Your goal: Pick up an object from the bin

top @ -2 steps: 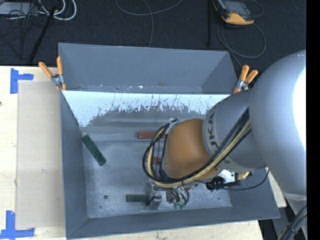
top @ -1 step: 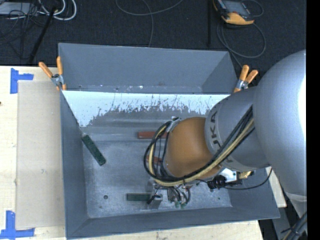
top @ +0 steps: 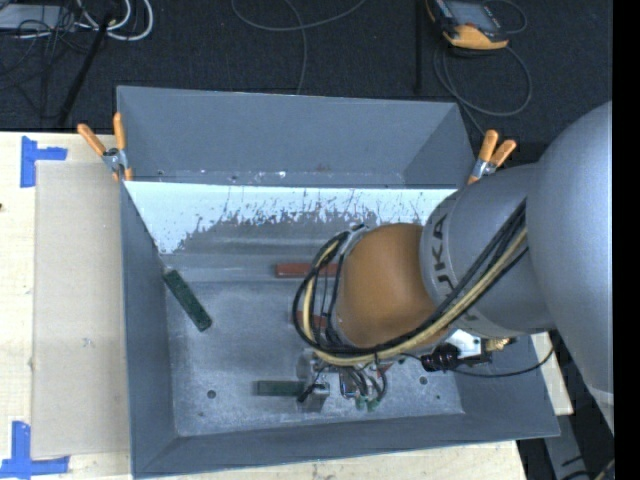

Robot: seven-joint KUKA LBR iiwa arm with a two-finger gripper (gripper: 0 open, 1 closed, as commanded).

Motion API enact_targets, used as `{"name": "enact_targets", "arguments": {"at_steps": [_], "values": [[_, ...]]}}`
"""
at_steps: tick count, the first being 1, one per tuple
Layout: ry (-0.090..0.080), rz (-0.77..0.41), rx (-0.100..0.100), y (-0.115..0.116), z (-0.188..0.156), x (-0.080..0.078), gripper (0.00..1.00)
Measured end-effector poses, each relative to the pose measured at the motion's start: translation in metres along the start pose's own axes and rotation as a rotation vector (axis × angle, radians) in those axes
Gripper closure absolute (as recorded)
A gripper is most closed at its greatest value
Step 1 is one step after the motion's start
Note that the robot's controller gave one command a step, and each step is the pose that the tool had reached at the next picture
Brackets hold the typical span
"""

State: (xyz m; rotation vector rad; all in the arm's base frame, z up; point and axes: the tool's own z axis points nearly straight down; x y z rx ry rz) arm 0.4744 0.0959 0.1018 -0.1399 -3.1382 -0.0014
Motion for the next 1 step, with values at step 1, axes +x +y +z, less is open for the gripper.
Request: {"name": "enact_targets", "arguments": {"at_steps": [1], "values": [[-0.003, 0.002, -0.001, 0.0001, -0.0464, -0.0009, 1.00]]}}
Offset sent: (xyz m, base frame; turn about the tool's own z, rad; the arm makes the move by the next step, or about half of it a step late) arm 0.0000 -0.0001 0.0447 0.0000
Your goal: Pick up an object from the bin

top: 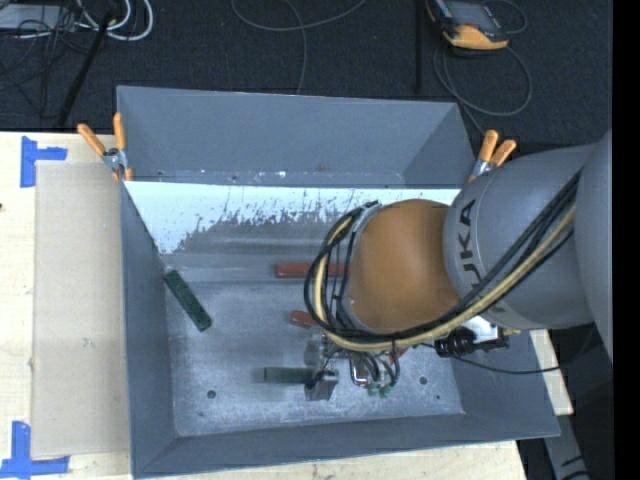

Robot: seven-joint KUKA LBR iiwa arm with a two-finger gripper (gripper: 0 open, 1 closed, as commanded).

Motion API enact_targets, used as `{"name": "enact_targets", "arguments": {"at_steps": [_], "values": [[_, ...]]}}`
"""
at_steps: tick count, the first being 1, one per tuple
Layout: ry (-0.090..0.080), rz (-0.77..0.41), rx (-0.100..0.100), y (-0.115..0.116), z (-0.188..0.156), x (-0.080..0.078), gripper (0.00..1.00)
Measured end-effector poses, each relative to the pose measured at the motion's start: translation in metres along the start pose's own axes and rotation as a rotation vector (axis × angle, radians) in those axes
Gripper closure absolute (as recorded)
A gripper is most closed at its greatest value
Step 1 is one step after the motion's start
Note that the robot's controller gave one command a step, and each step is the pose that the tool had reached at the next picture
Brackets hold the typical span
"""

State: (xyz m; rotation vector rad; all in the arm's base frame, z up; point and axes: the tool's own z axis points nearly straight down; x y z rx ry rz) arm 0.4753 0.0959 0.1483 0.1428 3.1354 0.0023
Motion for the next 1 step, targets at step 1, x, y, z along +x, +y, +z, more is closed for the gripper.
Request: {"name": "enact_targets", "arguments": {"at_steps": [1], "values": [[0.000, -0.001, 0.000, 0.0005, -0.0376, -0.0009, 1.00]]}}
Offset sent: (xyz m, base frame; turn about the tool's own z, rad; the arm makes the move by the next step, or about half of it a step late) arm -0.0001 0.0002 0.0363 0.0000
